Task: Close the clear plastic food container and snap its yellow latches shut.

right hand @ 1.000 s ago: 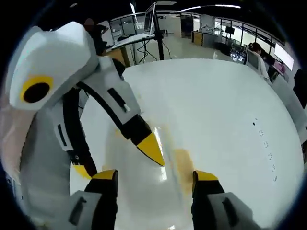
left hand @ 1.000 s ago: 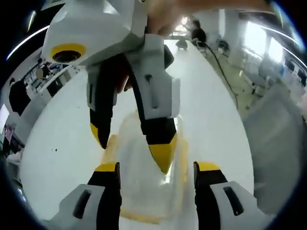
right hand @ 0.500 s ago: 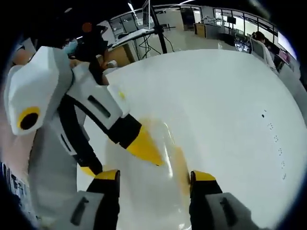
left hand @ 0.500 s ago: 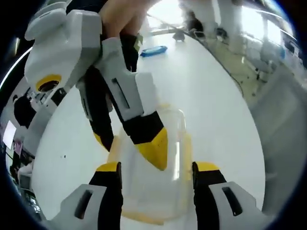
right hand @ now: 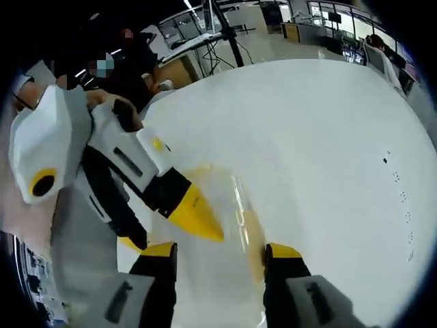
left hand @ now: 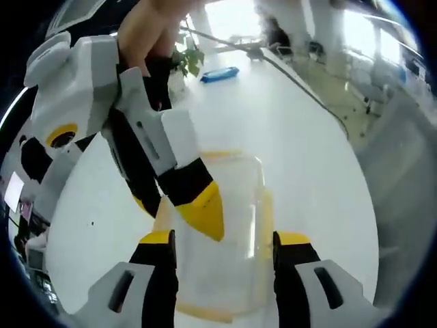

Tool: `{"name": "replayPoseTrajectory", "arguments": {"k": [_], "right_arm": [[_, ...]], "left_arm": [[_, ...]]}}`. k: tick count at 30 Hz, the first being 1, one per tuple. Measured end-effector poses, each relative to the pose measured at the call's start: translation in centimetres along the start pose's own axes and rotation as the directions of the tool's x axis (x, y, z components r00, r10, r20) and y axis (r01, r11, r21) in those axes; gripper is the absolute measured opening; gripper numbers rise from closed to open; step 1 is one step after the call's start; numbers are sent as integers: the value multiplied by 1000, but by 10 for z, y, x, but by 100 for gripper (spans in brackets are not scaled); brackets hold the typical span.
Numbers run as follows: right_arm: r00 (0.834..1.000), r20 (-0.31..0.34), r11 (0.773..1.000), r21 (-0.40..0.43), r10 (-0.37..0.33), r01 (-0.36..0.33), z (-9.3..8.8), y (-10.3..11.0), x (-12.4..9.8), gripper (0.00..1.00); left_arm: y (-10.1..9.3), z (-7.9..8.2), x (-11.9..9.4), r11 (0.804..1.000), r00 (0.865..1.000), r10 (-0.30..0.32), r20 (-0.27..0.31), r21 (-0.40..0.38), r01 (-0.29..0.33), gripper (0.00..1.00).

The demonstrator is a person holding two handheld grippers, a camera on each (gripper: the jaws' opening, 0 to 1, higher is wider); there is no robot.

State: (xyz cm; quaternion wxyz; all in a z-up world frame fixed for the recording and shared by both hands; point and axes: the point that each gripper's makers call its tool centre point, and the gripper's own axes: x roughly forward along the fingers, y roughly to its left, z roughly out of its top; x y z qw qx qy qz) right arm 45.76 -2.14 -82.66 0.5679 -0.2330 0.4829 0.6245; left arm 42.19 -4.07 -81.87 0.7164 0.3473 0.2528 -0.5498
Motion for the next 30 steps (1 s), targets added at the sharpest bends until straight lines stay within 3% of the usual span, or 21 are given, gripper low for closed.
{"name": "replayPoseTrajectory", "arguments": {"k": [8, 14, 16, 24, 30], "right_arm": [[997, -43, 998, 12, 68, -67, -1, 1, 3, 49], [988, -122, 995, 30, 99, -96, -2, 0, 5, 48], [979, -145, 990, 40, 141, -136, -5, 3, 4, 47], [979, -140, 989, 48, 149, -143, -4, 2, 4, 47], [982, -129, 990, 52, 140, -134, -3, 1, 6, 47]], "left_arm": [[0, -1, 1, 999, 999, 42, 15, -4, -42, 52], [1, -1, 2, 999, 999, 46, 18, -9, -46, 52], [1, -1, 2, 999, 999, 51, 20, -10, -50, 52], [2, -2, 3, 995, 994, 102, 33, 7, -102, 51], [3, -2, 3, 995, 994, 96, 47, 7, -96, 51]]}}
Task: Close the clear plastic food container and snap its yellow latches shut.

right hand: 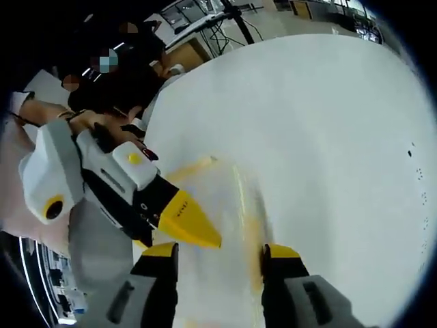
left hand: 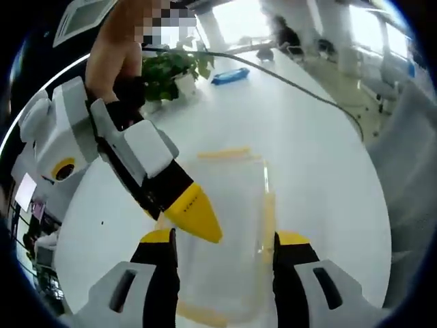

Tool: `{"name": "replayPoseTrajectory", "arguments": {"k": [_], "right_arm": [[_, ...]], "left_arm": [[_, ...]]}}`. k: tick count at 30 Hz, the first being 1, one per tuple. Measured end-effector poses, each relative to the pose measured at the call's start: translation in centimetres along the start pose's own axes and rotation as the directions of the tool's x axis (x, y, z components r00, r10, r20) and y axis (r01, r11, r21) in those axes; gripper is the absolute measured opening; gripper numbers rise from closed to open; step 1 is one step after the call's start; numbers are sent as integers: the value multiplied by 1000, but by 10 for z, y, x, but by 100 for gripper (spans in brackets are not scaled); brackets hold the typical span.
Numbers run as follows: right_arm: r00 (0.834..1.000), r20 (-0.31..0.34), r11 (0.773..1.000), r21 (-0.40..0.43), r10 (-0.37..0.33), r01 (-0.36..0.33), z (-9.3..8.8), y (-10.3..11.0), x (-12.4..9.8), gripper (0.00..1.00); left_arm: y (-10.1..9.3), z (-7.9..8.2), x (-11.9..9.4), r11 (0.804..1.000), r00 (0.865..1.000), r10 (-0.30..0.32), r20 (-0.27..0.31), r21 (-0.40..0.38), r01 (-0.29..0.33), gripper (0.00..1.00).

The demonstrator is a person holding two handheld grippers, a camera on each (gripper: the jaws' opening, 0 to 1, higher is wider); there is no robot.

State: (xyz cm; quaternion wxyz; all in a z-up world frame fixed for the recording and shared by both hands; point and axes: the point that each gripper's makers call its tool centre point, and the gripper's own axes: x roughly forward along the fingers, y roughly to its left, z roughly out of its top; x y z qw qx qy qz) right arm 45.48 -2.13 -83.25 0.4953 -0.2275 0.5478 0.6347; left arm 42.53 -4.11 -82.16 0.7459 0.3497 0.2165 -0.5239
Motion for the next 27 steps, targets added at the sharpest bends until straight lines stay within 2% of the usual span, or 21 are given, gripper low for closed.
{"name": "replayPoseTrajectory", "arguments": {"k": [8, 13, 16, 18, 24, 26, 27], "right_arm": [[999, 44, 999, 35, -29, 27, 2, -2, 0, 48], [997, 54, 998, 9, -61, 60, 3, 1, -1, 48], [993, 91, 997, 15, -75, 74, 3, 0, -2, 49], [990, 112, 996, 14, -85, 84, 3, 0, -2, 51], [966, 183, 983, 7, -183, 184, 4, 3, -7, 52], [947, 216, 971, 25, -237, 237, 5, -2, -7, 60], [947, 210, 970, 24, -242, 242, 2, -1, -6, 64]], "left_arm": [[-1, -1, -1, 999, 999, -36, -1, 35, 36, 52], [-2, -1, -1, 998, 999, -34, -10, 43, 35, 52], [-2, -1, -2, 999, 999, -34, 13, 38, 33, 52], [-2, -1, -1, 998, 999, -34, 6, 53, 33, 52], [-4, -1, -1, 993, 999, -43, -27, 105, 46, 54], [-6, -1, -1, 991, 997, -53, -48, 117, 58, 56], [-7, 0, -1, 994, 997, -66, -48, 81, 70, 58]]}}
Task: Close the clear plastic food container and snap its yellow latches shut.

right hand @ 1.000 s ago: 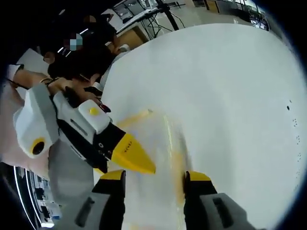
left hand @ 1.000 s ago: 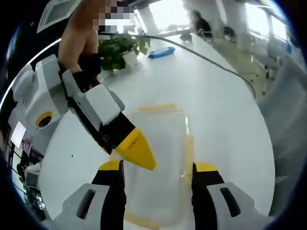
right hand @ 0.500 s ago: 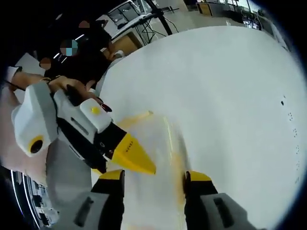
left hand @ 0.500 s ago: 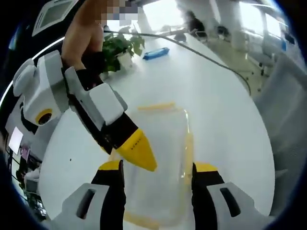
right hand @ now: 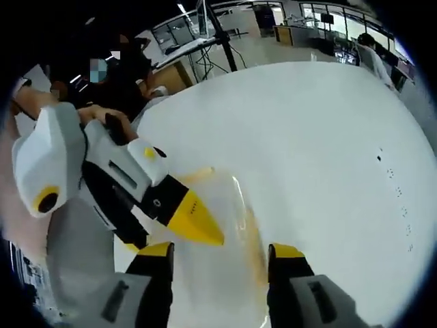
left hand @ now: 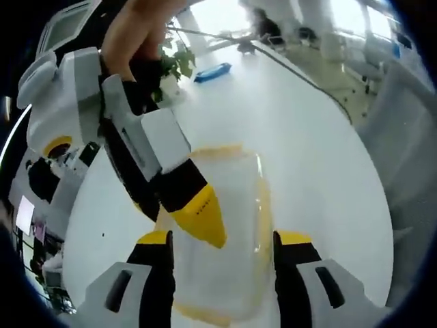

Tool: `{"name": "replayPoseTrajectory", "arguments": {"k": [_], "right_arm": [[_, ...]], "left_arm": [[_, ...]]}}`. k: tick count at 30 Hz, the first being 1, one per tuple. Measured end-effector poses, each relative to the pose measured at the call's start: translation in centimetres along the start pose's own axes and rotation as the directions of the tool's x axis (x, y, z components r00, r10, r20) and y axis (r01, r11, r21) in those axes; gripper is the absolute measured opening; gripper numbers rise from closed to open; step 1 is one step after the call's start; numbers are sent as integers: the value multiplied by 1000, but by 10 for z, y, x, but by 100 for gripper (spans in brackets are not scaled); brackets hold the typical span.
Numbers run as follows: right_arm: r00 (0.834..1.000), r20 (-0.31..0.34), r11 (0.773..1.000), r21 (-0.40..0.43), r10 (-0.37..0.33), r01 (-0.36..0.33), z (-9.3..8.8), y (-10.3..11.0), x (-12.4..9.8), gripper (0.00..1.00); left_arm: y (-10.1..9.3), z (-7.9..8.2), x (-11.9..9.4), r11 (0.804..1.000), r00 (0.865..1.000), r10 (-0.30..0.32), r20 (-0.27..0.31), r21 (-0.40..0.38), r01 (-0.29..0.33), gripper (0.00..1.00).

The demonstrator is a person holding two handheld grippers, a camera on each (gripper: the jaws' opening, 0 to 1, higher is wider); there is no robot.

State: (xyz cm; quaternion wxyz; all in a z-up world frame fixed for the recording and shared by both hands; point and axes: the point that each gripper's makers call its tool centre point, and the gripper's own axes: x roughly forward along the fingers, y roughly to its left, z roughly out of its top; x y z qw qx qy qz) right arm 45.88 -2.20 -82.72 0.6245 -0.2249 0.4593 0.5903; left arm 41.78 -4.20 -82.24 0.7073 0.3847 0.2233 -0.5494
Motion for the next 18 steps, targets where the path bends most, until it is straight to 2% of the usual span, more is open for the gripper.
{"name": "replayPoseTrajectory", "arguments": {"k": [1, 2, 4, 6, 9, 11, 12, 18], "right_arm": [[1000, -3, 1000, 10, -7, 7, -3, 1, 0, 67], [1000, 5, 1000, 22, -9, 8, -3, 2, -1, 66], [1000, 21, 1000, 25, -19, 18, -4, 5, -3, 65], [998, 39, 999, 17, -47, 46, -4, 7, -6, 65], [988, 101, 991, 71, -118, 111, 1, 2, -13, 65], [979, 126, 983, 113, -162, 148, 0, -3, -18, 63], [967, 147, 969, 162, -208, 184, -1, -8, -24, 62], [942, 188, 948, 213, -278, 237, -5, -3, -39, 62]], "left_arm": [[-1, 2, 0, 999, 1000, -5, 11, -32, 5, 59], [0, 7, 0, 995, 999, -11, 50, -95, 16, 58], [3, 13, -3, 987, 996, -10, 91, -158, 24, 54], [9, 18, -7, 975, 992, 15, 128, -221, 13, 53], [17, 26, -13, 955, 986, 43, 164, -298, 8, 56], [21, 27, -18, 942, 982, 63, 176, -335, 0, 56], [23, 28, -20, 937, 981, 69, 182, -349, -1, 56], [32, 21, -31, 909, 976, 128, 178, -415, -44, 56]]}}
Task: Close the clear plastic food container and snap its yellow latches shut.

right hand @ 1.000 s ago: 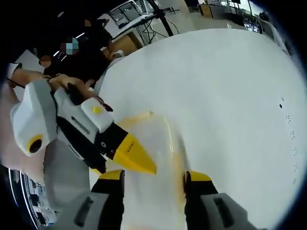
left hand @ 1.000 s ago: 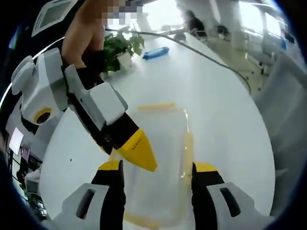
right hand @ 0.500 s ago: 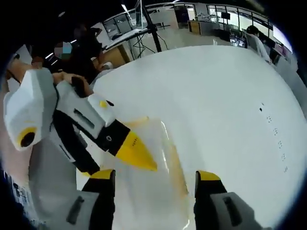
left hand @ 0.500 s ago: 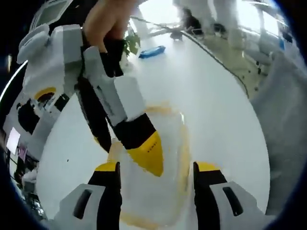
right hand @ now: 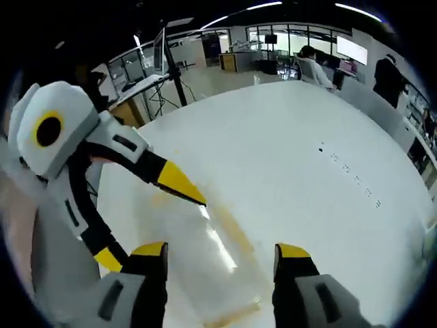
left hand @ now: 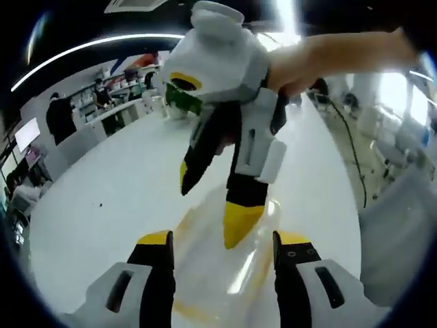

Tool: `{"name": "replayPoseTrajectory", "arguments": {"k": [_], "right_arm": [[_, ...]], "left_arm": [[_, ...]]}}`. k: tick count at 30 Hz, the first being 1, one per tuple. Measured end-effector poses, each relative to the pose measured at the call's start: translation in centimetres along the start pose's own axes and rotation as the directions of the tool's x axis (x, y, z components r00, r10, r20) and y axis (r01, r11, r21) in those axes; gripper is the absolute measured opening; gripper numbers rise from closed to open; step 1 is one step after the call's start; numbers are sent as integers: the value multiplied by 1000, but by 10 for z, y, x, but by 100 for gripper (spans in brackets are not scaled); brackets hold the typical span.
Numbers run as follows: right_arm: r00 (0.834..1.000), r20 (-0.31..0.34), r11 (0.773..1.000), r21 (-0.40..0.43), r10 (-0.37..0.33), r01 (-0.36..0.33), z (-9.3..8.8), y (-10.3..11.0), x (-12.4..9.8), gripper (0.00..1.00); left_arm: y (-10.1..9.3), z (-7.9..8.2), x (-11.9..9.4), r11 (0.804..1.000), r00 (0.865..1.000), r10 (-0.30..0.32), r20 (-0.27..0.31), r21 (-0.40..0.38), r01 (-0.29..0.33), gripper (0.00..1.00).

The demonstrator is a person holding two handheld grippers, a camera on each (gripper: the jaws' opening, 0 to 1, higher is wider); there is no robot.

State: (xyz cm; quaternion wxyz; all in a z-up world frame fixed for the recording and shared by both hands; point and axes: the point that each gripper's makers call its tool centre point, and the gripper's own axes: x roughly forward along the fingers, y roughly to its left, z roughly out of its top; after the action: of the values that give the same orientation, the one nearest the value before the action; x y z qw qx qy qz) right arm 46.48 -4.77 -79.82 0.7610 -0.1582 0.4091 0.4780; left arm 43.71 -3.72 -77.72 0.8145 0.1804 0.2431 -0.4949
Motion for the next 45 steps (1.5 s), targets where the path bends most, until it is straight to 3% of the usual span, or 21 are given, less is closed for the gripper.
{"name": "replayPoseTrajectory", "arguments": {"k": [5, 15, 23, 28, 40, 45], "right_arm": [[998, 10, 997, 41, -64, 63, -10, -7, -6, 61], [993, 55, 987, 128, -108, 100, -16, -7, -15, 61], [984, 58, 968, 195, -170, 156, -30, -2, -17, 60], [985, 39, 965, 212, -170, 158, -42, 2, -14, 60], [979, 57, 950, 258, -197, 176, -50, 1, -19, 57], [980, 44, 939, 295, -196, 175, -60, 1, -17, 57]], "left_arm": [[6, -3, -4, 999, 1000, 27, 0, -28, -27, 55], [19, -15, -13, 991, 997, 80, -16, -110, -81, 55], [34, -33, -21, 965, 990, 139, -37, -219, -144, 55], [37, -42, -22, 956, 987, 151, -57, -246, -161, 54], [36, -59, -23, 920, 984, 159, -75, -350, -175, 51], [42, -63, -26, 887, 979, 189, -75, -416, -203, 50]]}}
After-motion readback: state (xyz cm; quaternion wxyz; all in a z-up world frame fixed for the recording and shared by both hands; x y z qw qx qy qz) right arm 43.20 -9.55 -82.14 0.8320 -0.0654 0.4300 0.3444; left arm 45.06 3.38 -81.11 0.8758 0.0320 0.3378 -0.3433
